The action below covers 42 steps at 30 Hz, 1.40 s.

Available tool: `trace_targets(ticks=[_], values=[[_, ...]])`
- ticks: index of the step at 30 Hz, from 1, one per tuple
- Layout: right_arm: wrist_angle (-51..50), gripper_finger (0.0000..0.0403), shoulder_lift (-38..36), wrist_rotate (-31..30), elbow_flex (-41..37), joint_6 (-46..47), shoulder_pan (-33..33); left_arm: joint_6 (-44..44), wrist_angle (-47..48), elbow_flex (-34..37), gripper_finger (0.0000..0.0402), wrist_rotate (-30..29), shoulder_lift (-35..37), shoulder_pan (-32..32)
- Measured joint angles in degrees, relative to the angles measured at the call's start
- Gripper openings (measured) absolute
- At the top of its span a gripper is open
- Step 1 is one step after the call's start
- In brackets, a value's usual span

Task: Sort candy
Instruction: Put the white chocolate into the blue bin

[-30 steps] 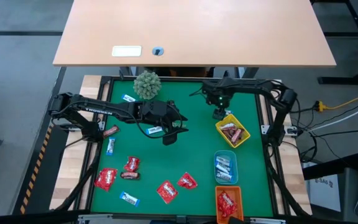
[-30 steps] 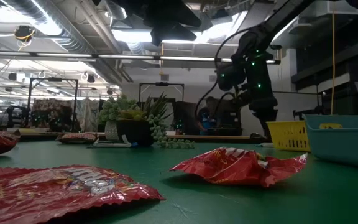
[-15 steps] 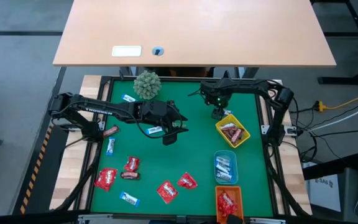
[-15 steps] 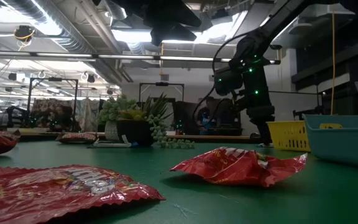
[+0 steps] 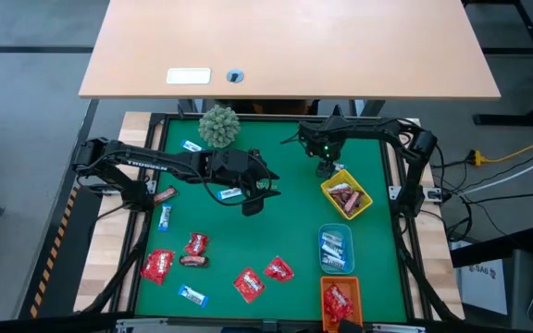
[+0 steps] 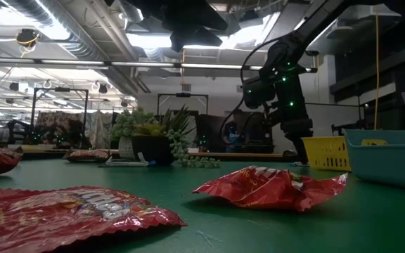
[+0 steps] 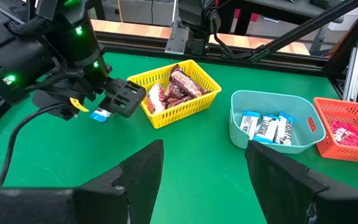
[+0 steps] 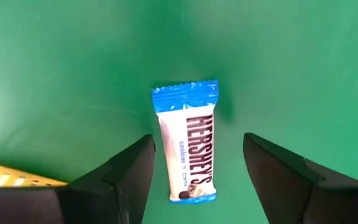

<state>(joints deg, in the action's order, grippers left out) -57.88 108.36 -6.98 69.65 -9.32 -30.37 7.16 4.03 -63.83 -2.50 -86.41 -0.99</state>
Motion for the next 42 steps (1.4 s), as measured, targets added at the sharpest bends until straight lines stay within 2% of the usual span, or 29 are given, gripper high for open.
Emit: trace_targets(ticks=[29,42], values=[[1.28,0.0244,1.17,-3.0,0.04,-1.18,-0.02,-0.03,-0.04,0.0,0.0224,0.02,0.0,0.02],[2.33,0.0161,1.19,-0.53,0.04,-1.68,-0.04,-0.03,-0.07,0.0,0.0224,0.02,0.0,0.02]])
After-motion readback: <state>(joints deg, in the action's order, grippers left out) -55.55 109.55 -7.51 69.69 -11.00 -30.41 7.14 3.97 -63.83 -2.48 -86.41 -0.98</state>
